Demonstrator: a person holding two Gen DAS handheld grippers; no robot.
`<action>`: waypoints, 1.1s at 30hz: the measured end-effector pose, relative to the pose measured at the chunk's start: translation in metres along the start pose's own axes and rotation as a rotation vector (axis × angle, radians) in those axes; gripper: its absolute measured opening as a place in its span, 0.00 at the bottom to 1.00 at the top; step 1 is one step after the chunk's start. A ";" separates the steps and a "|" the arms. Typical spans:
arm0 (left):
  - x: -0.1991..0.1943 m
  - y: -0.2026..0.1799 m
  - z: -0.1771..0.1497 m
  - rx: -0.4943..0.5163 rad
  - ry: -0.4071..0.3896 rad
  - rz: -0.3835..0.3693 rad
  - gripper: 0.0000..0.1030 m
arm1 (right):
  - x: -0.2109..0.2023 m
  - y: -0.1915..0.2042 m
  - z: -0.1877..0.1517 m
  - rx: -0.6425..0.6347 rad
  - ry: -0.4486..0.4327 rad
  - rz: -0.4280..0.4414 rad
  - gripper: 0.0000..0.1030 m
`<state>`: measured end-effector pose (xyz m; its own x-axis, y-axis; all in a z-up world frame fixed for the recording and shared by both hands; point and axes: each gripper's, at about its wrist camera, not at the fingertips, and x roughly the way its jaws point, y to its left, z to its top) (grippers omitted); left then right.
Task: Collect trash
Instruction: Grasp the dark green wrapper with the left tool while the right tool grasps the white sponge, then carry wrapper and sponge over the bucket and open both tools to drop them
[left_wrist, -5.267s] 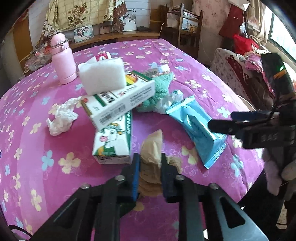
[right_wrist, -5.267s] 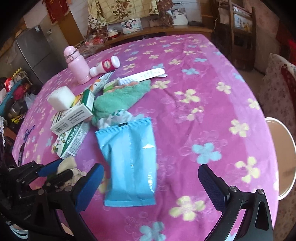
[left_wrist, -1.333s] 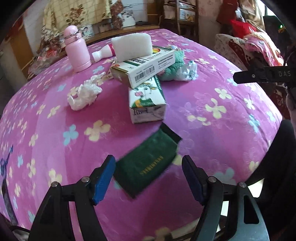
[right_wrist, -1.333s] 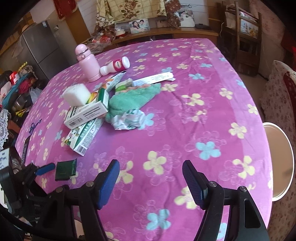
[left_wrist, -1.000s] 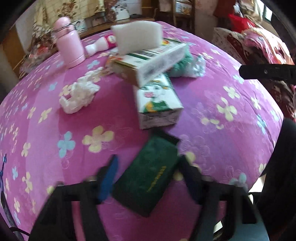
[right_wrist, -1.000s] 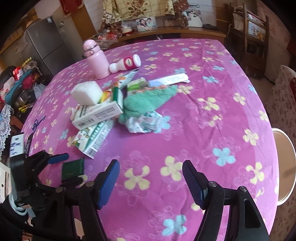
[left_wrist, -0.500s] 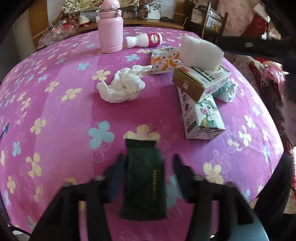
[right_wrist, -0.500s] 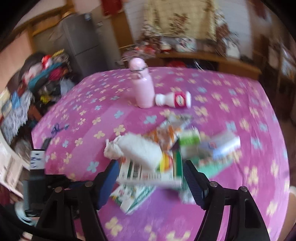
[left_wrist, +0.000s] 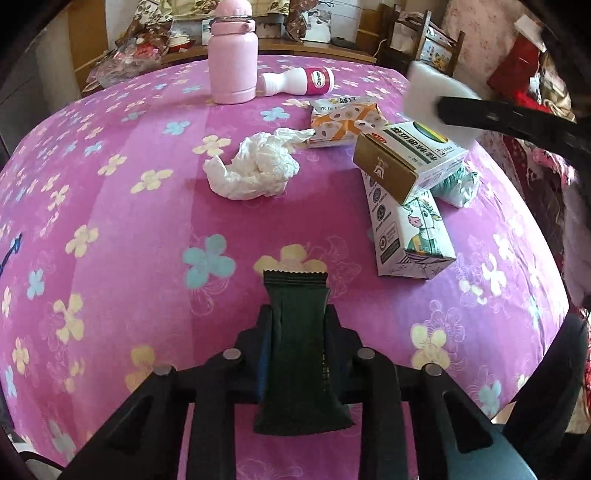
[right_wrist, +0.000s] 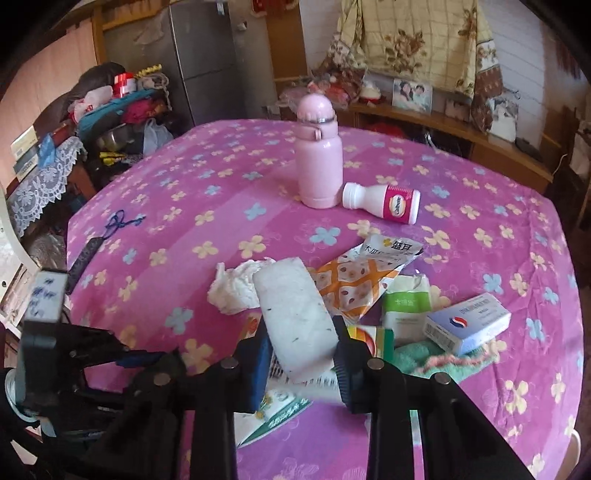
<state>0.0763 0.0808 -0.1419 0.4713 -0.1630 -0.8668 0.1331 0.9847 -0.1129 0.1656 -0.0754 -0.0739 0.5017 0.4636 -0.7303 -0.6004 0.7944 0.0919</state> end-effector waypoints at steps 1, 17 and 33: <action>-0.002 -0.001 -0.001 -0.003 -0.007 0.000 0.23 | -0.006 -0.001 -0.002 0.007 -0.006 -0.003 0.32; -0.037 -0.088 0.010 0.116 -0.080 -0.024 0.23 | -0.086 -0.041 -0.082 0.187 -0.016 -0.094 0.32; -0.031 -0.218 0.048 0.282 -0.125 -0.119 0.23 | -0.161 -0.121 -0.148 0.388 -0.062 -0.233 0.32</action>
<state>0.0742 -0.1321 -0.0671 0.5391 -0.2991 -0.7874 0.4213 0.9052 -0.0554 0.0653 -0.3042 -0.0677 0.6389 0.2686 -0.7209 -0.1956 0.9630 0.1855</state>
